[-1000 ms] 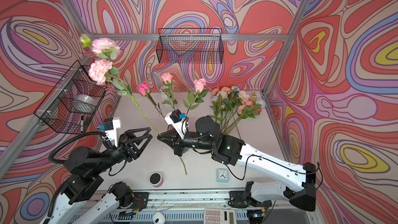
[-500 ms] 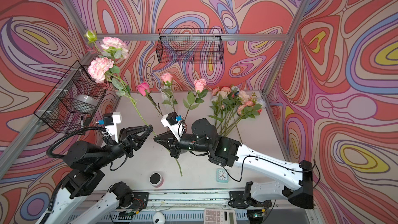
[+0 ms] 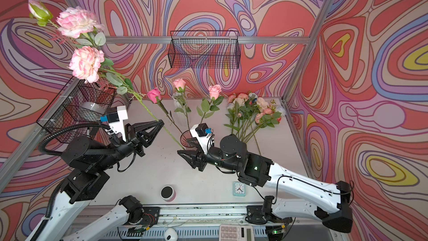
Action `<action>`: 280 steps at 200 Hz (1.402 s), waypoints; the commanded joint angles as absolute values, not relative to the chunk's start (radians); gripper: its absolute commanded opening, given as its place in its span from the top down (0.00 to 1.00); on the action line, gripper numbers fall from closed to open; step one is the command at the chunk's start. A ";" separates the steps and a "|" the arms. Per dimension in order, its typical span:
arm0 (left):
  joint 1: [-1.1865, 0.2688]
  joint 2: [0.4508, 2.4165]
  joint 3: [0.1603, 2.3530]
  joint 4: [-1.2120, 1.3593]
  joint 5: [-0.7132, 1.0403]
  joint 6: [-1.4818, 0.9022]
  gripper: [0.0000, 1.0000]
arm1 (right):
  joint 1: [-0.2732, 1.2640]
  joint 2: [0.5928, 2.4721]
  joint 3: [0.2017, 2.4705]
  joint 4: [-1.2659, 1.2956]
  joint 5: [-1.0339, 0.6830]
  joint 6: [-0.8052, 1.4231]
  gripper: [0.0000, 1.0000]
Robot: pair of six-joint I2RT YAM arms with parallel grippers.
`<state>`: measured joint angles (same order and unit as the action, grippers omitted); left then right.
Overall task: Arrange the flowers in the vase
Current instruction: 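Carry the spray rose toward the pink vase while the left gripper grips its stem, then lower the spray rose into the vase with the left gripper while the right draws back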
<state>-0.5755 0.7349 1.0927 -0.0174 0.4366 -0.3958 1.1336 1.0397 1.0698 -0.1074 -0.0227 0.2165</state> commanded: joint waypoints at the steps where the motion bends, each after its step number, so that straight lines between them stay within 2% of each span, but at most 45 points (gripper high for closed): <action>1: -0.580 0.792 1.156 -0.011 0.389 -0.274 1.00 | 1.137 0.961 1.045 -0.139 0.088 0.203 0.40; 50: -0.579 0.911 1.217 0.052 0.321 -0.138 1.00 | 1.137 0.869 1.016 -0.183 0.136 0.204 0.40; 113: -0.580 1.030 1.188 0.179 0.224 -0.090 1.00 | 1.137 0.834 1.002 -0.191 0.150 0.201 0.41; 150: -0.588 1.032 1.062 0.243 0.200 -0.159 1.00 | 1.137 0.814 0.986 -0.193 0.172 0.201 0.41; 180: -0.652 1.024 0.949 0.285 0.132 -0.177 1.00 | 1.137 0.814 0.978 -0.190 0.179 0.198 0.41; 216: -0.750 1.004 0.871 0.259 0.010 -0.173 1.00 | 1.137 0.811 0.965 -0.185 0.188 0.201 0.41; 280: -0.773 0.944 0.773 0.125 -0.087 -0.291 0.99 | 1.137 0.798 0.934 -0.182 0.195 0.222 0.41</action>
